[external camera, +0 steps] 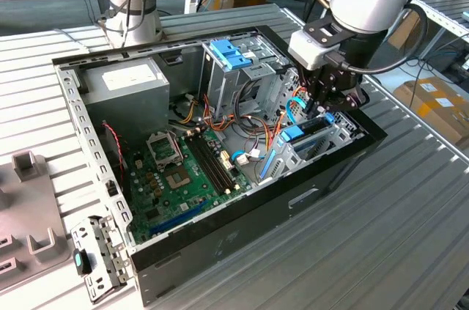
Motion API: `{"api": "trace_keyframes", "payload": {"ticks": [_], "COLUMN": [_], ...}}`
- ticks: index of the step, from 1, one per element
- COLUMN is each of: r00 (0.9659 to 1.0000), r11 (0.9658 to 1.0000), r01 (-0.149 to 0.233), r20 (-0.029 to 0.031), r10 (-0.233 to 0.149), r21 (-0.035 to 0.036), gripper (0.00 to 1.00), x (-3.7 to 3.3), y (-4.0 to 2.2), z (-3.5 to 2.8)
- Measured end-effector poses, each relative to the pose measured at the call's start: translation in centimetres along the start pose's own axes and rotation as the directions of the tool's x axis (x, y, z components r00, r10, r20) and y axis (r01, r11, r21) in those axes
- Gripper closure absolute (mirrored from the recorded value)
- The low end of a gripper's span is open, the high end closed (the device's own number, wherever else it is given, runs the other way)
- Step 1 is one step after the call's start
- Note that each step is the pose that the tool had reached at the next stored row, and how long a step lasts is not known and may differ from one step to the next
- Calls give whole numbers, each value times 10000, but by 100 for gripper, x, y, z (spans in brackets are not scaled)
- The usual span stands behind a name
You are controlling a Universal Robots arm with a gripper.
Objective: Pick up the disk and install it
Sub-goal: 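Insert the first disk wire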
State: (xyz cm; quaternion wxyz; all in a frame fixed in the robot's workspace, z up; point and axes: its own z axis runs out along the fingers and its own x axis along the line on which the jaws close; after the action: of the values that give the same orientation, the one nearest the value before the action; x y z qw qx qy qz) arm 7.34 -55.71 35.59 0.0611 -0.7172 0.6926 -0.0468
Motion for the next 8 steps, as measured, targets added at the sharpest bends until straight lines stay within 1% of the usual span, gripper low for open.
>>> {"api": "trace_keyframes", "payload": {"ticks": [3,6,7,8], "r00": [10000,10000,10000,9999], "r11": [10000,10000,10000,10000], "r01": [1,-2,-8,-19], "r20": [1,20,51,122], "r10": [-1,2,8,19], "r21": [1,10,18,31], "gripper": [84,84,84,84], "x": [1,22,32,43], "y": [1,27,37,43], "z": [0,-5,-6,-7]}}
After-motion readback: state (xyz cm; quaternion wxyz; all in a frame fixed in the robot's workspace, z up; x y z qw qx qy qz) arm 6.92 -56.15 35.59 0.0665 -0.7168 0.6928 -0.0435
